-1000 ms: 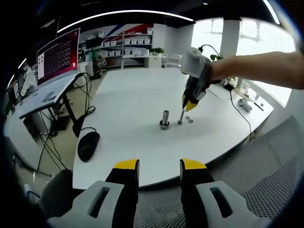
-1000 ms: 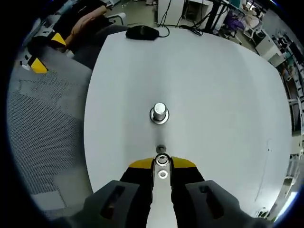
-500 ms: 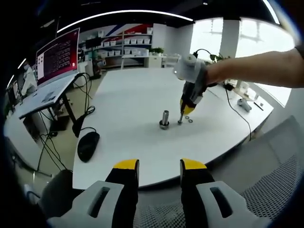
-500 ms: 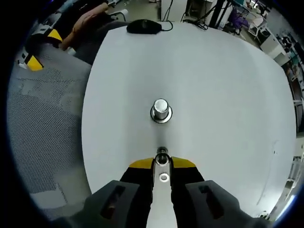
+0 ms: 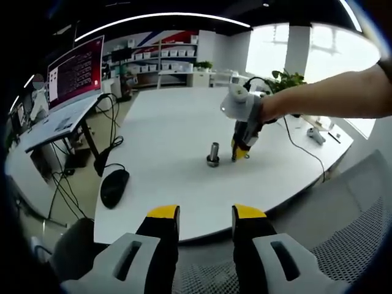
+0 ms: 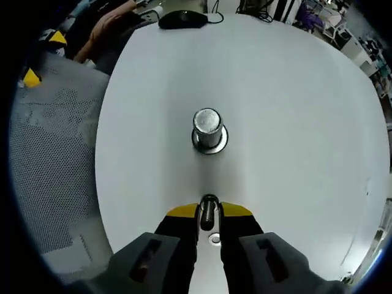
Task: Place the washer onto the threaded stud by aligning its center hole with the stud, sliding it down to the base, and recovering from edge contact or off-axis alignment until the washer reaches the visible bottom stop.
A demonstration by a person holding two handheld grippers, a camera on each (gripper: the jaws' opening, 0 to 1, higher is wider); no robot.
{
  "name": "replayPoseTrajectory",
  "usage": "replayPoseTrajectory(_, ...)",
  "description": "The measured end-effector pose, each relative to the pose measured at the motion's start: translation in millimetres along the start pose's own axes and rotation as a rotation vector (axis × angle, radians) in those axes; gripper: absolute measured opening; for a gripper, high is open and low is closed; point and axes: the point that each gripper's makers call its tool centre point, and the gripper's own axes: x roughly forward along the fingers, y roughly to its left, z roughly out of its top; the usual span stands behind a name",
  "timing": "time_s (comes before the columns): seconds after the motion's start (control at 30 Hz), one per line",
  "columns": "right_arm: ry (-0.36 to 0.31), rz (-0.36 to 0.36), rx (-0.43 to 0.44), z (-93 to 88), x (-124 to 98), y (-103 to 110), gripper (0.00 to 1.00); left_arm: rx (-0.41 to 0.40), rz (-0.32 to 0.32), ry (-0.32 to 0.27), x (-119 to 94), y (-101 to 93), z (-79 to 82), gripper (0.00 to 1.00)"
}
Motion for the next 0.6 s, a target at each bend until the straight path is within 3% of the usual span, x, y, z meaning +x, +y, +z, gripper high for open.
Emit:
replayPoseTrajectory(0.33, -0.019, -0.005, -0.012, 6.0, -1, -1, 0.15, 0.0, 0.0, 0.0, 0, 0.6, -0.7, 0.32)
replayPoseTrajectory(0.43, -0.091, -0.004, 0.048, 12.6, 0, 2, 0.25, 0.0, -0.001, 0.001, 0, -0.3, 0.0, 0.32)
replayPoseTrajectory(0.6, -0.092, -0.049, 0.037, 0.5, -2, 3, 0.32, 0.005, -0.005, 0.006, 0, -0.7, -0.5, 0.32)
